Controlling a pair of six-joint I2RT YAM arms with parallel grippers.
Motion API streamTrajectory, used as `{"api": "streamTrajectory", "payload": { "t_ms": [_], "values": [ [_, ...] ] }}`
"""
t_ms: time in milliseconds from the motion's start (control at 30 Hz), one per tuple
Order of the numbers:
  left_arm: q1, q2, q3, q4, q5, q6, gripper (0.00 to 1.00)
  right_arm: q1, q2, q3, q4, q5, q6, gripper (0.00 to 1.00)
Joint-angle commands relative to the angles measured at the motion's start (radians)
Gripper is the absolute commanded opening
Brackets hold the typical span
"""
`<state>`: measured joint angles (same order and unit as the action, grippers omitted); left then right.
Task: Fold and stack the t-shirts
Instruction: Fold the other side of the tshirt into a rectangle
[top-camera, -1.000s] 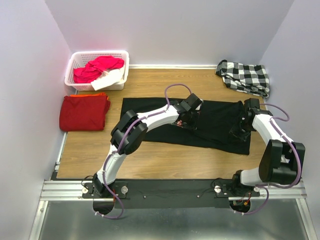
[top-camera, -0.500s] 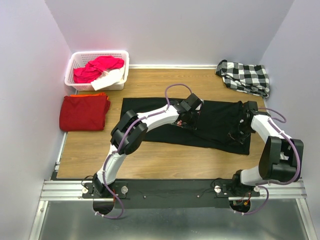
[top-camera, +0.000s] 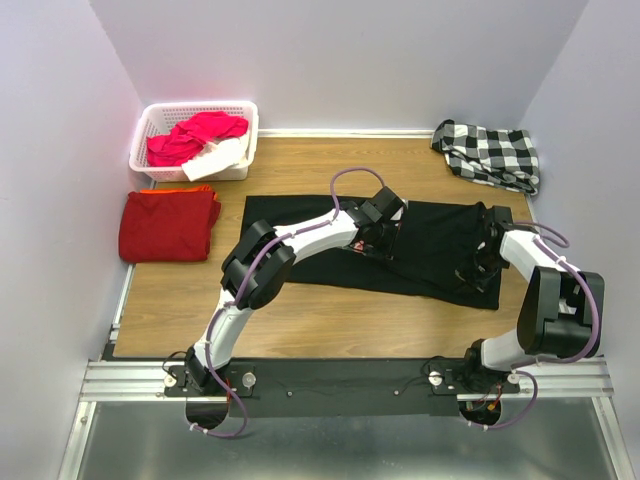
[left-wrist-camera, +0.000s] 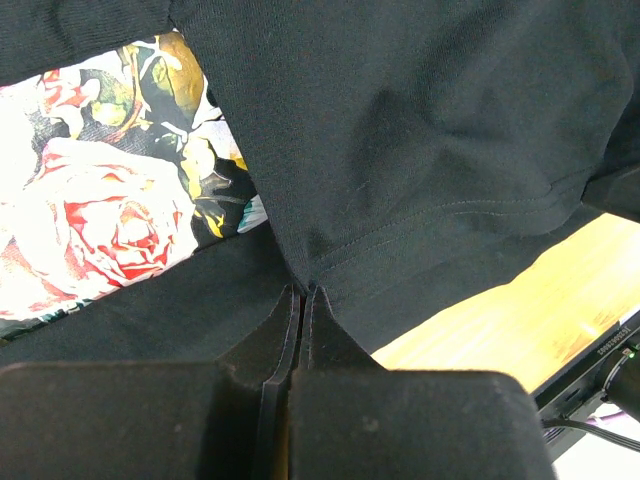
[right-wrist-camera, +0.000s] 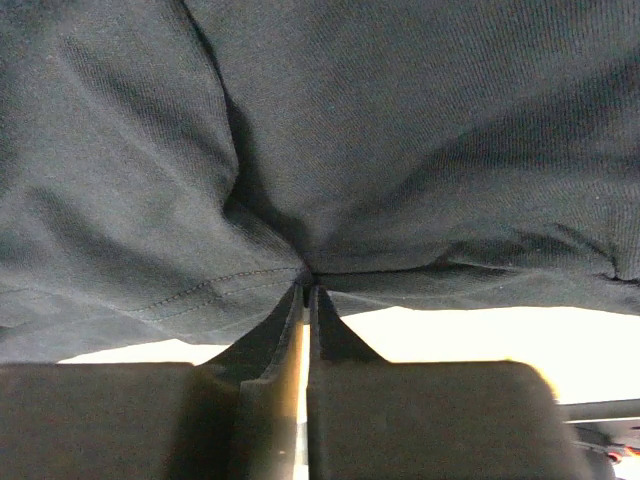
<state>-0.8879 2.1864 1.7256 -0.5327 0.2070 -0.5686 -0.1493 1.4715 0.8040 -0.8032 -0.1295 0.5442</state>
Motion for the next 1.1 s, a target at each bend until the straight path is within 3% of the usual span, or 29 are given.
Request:
{"api": "streamTrajectory", "payload": {
  "t_ms": [0,533,800,933,967,1033,1067],
  "values": [
    [-0.008,-0.002,0.002,-0.010,0.009,0.013,0.00,0.007,-0.036,0.001,-0.007,-0.013,0.020,0.01],
    [-0.008,-0.008,-0.027,-0.021,-0.014,0.022,0.00,0.007,-0.258,0.012,-0.214,0.053,0.023,0.01],
    [-0.009,-0.008,-0.029,-0.038,-0.020,0.033,0.00,0.007,-0.264,0.011,-0.240,0.051,0.030,0.01],
    [-0.011,-0.010,-0.031,-0.096,-0.084,0.026,0.04,0.007,-0.258,0.024,-0.254,0.062,0.033,0.31],
    [-0.013,-0.014,-0.031,-0.107,-0.099,0.024,0.20,0.007,-0.260,0.029,-0.258,0.064,0.037,0.39],
    [-0.011,-0.031,-0.046,-0.130,-0.144,0.019,0.30,0.007,-0.270,0.046,-0.260,0.068,0.037,0.45],
    [-0.013,-0.039,-0.053,-0.135,-0.156,0.010,0.40,0.007,-0.273,0.053,-0.260,0.065,0.042,0.47]
  ]
}}
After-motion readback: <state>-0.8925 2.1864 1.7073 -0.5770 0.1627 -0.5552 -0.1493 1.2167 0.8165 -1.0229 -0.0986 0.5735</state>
